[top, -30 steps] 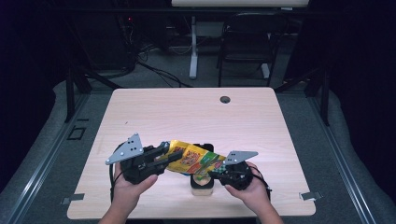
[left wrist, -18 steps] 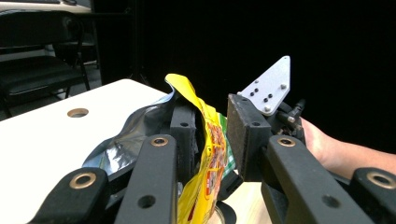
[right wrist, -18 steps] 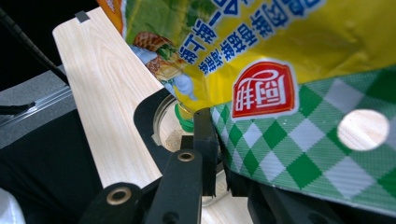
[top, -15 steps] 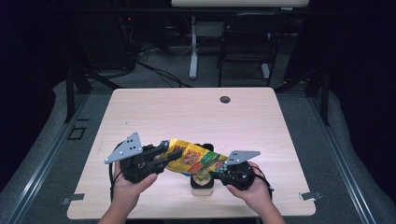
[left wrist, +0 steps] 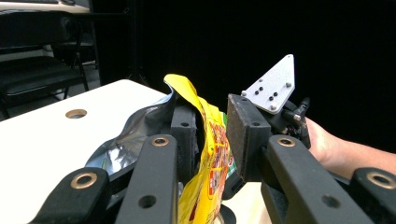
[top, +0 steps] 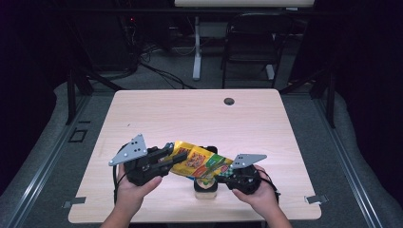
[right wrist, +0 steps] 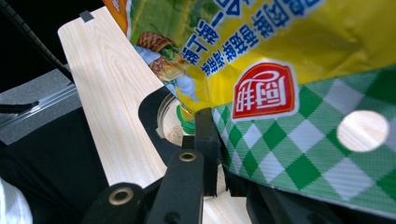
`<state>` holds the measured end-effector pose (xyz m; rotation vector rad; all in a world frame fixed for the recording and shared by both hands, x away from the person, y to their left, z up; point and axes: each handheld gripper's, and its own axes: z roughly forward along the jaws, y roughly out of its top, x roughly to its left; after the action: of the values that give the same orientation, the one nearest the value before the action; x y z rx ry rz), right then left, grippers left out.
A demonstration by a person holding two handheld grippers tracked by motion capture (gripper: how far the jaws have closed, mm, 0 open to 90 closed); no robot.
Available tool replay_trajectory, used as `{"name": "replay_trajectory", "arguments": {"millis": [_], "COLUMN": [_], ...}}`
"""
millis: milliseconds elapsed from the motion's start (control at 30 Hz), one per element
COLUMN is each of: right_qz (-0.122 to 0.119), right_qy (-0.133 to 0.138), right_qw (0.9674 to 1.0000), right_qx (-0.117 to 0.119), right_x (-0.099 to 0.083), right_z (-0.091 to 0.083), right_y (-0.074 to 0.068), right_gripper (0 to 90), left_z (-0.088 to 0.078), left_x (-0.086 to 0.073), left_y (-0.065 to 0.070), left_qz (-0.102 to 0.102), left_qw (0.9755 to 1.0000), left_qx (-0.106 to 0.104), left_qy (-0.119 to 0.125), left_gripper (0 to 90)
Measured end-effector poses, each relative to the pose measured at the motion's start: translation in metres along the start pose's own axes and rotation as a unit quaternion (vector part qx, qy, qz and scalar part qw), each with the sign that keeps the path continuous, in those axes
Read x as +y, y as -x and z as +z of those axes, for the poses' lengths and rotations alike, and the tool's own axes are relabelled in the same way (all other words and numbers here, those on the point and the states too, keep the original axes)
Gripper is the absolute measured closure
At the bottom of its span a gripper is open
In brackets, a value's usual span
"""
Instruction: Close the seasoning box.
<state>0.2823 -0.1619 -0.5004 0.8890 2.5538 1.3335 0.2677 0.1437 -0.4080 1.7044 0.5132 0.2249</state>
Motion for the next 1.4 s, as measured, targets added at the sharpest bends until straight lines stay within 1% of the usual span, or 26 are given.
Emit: {"name": "replay_trajectory", "arguments": {"millis": [33, 100, 167, 400, 467, 533, 567, 600, 633, 767, 933, 1000, 1167, 1233, 1267, 1367, 1400], "right_qz": [0.002, 0.004, 0.005, 0.004, 0.006, 0.008, 0.006, 0.004, 0.004, -0.003, -0.004, 0.000, -0.002, 0.000, 0.002, 0.008, 0.008], "right_qy": [0.001, 0.001, 0.003, 0.002, 0.005, 0.007, 0.005, 0.004, 0.004, -0.005, -0.004, 0.001, 0.001, 0.003, 0.005, 0.008, 0.008], "right_qw": [1.0000, 1.0000, 1.0000, 1.0000, 0.9999, 0.9999, 0.9999, 1.0000, 1.0000, 1.0000, 0.9999, 0.9999, 1.0000, 1.0000, 0.9999, 0.9998, 0.9998], "right_qx": [-0.002, -0.002, -0.007, -0.008, -0.010, -0.010, -0.010, -0.008, -0.006, 0.003, 0.010, 0.010, -0.001, -0.008, -0.010, -0.017, -0.017], "right_x": [-0.0004, -0.0010, -0.0014, -0.0014, -0.0012, -0.0006, -0.0001, 0.0003, 0.0003, 0.0011, 0.0012, 0.0009, 0.0002, -0.0004, -0.0008, -0.0010, -0.0010], "right_z": [-0.0002, -0.0011, -0.0019, -0.0023, -0.0014, 0.0005, 0.0015, 0.0027, 0.0040, 0.0059, 0.0039, 0.0021, -0.0016, -0.0020, -0.0019, 0.0000, 0.0000], "right_y": [0.0002, 0.0015, 0.0020, 0.0024, 0.0019, 0.0008, 0.0003, -0.0004, -0.0014, -0.0036, -0.0037, -0.0029, 0.0001, 0.0009, 0.0012, 0.0023, 0.0023], "right_gripper": [86.0, 85.9, 86.0, 85.9, 85.9, 85.9, 85.9, 85.9, 85.9, 86.1, 86.3, 86.4, 86.4, 86.3, 86.2, 85.7, 85.7], "left_z": [0.0007, 0.0017, 0.0021, 0.0024, 0.0024, 0.0011, 0.0005, 0.0002, -0.0007, -0.0027, -0.0032, -0.0023, 0.0005, 0.0024, 0.0026, 0.0032, 0.0036], "left_x": [0.0001, -0.0001, -0.0004, -0.0001, -0.0001, 0.0008, 0.0012, 0.0014, 0.0019, 0.0023, 0.0024, 0.0023, 0.0015, 0.0006, 0.0007, 0.0017, 0.0022], "left_y": [0.0001, 0.0010, 0.0009, 0.0005, 0.0006, 0.0008, 0.0008, 0.0008, 0.0012, 0.0006, 0.0003, 0.0004, 0.0006, 0.0011, 0.0016, 0.0021, 0.0027], "left_qz": [0.001, 0.000, 0.000, 0.001, 0.000, 0.001, 0.000, 0.001, 0.001, 0.004, 0.003, 0.002, 0.004, 0.002, 0.001, 0.004, 0.005], "left_qw": [1.0000, 1.0000, 1.0000, 1.0000, 1.0000, 1.0000, 1.0000, 1.0000, 1.0000, 1.0000, 1.0000, 1.0000, 1.0000, 1.0000, 1.0000, 1.0000, 1.0000], "left_qx": [-0.003, -0.002, -0.002, -0.003, -0.003, 0.000, 0.001, -0.001, 0.003, 0.003, 0.002, 0.000, -0.001, -0.004, -0.002, -0.002, 0.001], "left_qy": [0.000, 0.001, 0.000, 0.000, 0.004, 0.001, 0.002, 0.005, 0.003, 0.002, 0.003, 0.004, -0.002, 0.000, -0.003, -0.004, -0.003], "left_gripper": [73.4, 73.4, 73.4, 73.4, 73.4, 73.4, 73.4, 73.4, 73.4, 73.4, 73.4, 73.4, 73.4, 73.4, 73.4, 73.3, 73.3]}}
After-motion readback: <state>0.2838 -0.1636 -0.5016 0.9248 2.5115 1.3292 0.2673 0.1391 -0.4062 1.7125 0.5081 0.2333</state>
